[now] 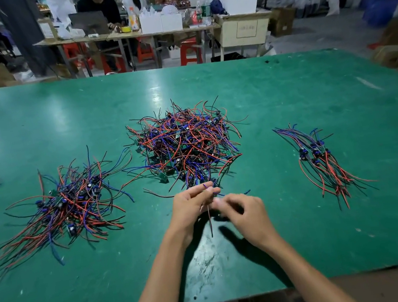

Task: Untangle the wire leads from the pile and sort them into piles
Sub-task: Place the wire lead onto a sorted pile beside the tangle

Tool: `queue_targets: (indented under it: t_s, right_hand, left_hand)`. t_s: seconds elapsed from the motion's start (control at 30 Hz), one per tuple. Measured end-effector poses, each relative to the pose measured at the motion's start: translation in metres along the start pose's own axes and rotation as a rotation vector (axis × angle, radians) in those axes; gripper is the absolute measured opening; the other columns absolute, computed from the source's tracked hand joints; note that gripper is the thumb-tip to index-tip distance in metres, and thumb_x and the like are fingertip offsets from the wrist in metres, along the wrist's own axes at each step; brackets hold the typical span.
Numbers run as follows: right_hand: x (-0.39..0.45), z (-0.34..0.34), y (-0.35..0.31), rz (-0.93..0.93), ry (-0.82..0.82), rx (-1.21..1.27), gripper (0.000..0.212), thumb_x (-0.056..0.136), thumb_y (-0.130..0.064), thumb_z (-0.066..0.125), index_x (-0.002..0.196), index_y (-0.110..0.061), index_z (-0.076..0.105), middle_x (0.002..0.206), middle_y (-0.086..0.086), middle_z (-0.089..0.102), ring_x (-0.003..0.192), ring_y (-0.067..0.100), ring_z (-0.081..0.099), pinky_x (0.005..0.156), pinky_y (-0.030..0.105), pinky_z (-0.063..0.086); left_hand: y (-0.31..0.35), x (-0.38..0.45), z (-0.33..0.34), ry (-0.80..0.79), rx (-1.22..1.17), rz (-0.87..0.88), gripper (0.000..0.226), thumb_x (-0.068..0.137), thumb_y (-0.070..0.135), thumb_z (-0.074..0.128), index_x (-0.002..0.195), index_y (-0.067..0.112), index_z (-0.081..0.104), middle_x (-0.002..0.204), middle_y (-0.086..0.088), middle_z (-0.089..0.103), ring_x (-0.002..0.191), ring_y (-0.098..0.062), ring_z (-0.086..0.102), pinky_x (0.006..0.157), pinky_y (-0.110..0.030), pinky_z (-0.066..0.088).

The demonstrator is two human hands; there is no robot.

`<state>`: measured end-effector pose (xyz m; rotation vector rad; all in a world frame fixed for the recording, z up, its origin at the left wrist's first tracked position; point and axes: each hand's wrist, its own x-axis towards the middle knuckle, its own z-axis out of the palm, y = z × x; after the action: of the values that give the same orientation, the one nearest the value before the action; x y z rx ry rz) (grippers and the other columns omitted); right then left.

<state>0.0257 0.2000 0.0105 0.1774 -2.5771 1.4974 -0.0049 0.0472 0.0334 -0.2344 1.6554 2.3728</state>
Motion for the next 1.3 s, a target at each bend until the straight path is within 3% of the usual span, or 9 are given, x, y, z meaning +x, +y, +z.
queue_targets:
  t_s: [0.13, 0.23, 0.47, 0.67, 0.8, 0.9, 0.97, 1.1, 1.3]
  right_hand:
    - [0.019, -0.001, 0.008, 0.202, 0.265, 0.087, 0.005, 0.096, -0.03, 0.066, 0.1, -0.028, 0.069, 0.07, -0.007, 0.07, 0.062, 0.002, 0.06, 0.07, 0.03, 0.046]
    - [0.022, 0.003, 0.005, 0.151, 0.151, -0.066, 0.023, 0.092, -0.031, 0.069, 0.115, -0.035, 0.068, 0.077, -0.007, 0.066, 0.068, 0.005, 0.057, 0.072, 0.03, 0.047]
    - [0.008, 0.011, 0.004, 0.05, 0.118, -0.283, 0.017, 0.099, -0.032, 0.061, 0.093, -0.02, 0.072, 0.088, -0.004, 0.051, 0.08, 0.016, 0.053, 0.075, 0.032, 0.041]
    - [0.006, 0.007, 0.003, 0.132, 0.335, -0.556, 0.016, 0.101, -0.022, 0.058, 0.106, -0.009, 0.065, 0.101, 0.009, 0.051, 0.096, 0.029, 0.051, 0.082, 0.039, 0.042]
    - [0.011, 0.011, -0.002, 0.042, 0.296, -0.229, 0.023, 0.104, -0.033, 0.052, 0.113, -0.019, 0.067, 0.101, -0.004, 0.057, 0.092, 0.013, 0.054, 0.084, 0.035, 0.044]
    - [0.015, 0.006, 0.001, 0.067, 0.161, 0.038, 0.035, 0.107, -0.042, 0.042, 0.111, -0.023, 0.072, 0.102, -0.009, 0.069, 0.102, 0.017, 0.06, 0.092, 0.037, 0.046]
    - [0.018, 0.0, 0.005, 0.119, 0.138, 0.251, 0.027, 0.105, -0.038, 0.052, 0.11, -0.02, 0.072, 0.101, -0.005, 0.074, 0.102, 0.017, 0.067, 0.094, 0.037, 0.051]
    - [0.018, -0.008, 0.008, 0.117, 0.149, 0.507, 0.007, 0.095, -0.017, 0.07, 0.098, -0.02, 0.075, 0.096, -0.002, 0.079, 0.087, 0.007, 0.071, 0.082, 0.021, 0.053]
    - [0.016, -0.017, 0.014, 0.174, 0.241, 0.701, 0.009, 0.094, -0.023, 0.07, 0.088, -0.017, 0.075, 0.078, -0.008, 0.07, 0.067, 0.002, 0.058, 0.065, 0.01, 0.045]
  left_hand:
    - [-0.006, -0.007, -0.005, -0.004, 0.054, 0.073, 0.027, 0.092, 0.001, 0.068, 0.118, -0.001, 0.067, 0.103, -0.016, 0.077, 0.082, -0.019, 0.072, 0.075, -0.021, 0.058]
    - [-0.009, -0.01, -0.008, -0.017, 0.064, 0.103, 0.026, 0.095, 0.001, 0.063, 0.121, -0.002, 0.066, 0.105, -0.017, 0.076, 0.08, -0.015, 0.071, 0.074, -0.02, 0.058]
    - [-0.006, -0.011, -0.02, -0.038, -0.131, 0.099, 0.031, 0.096, 0.008, 0.062, 0.126, 0.013, 0.064, 0.115, -0.008, 0.075, 0.068, -0.004, 0.06, 0.072, -0.015, 0.054]
    - [-0.005, -0.012, -0.026, -0.091, -0.297, 0.112, 0.042, 0.085, 0.012, 0.069, 0.126, 0.01, 0.059, 0.119, -0.008, 0.074, 0.065, -0.003, 0.062, 0.069, -0.014, 0.055]
    - [-0.01, -0.015, -0.021, -0.165, -0.008, 0.185, 0.028, 0.083, 0.003, 0.074, 0.109, 0.002, 0.062, 0.11, -0.016, 0.075, 0.075, -0.017, 0.065, 0.069, -0.022, 0.056]
    - [-0.015, -0.017, -0.016, -0.257, 0.184, 0.201, 0.019, 0.083, -0.005, 0.076, 0.098, -0.001, 0.066, 0.101, -0.019, 0.077, 0.075, -0.017, 0.068, 0.068, -0.025, 0.057]
    - [-0.016, -0.018, -0.015, -0.289, 0.247, 0.205, 0.018, 0.082, -0.006, 0.077, 0.096, -0.003, 0.066, 0.099, -0.018, 0.077, 0.071, -0.021, 0.065, 0.068, -0.027, 0.057]
    - [-0.016, -0.018, -0.014, -0.303, 0.289, 0.207, 0.021, 0.081, -0.005, 0.078, 0.098, -0.006, 0.066, 0.095, -0.02, 0.076, 0.064, -0.022, 0.063, 0.066, -0.026, 0.057]
    - [-0.016, -0.019, -0.011, -0.221, 0.31, 0.207, 0.023, 0.083, 0.005, 0.08, 0.104, 0.001, 0.071, 0.089, -0.021, 0.076, 0.061, -0.016, 0.064, 0.063, -0.02, 0.053]
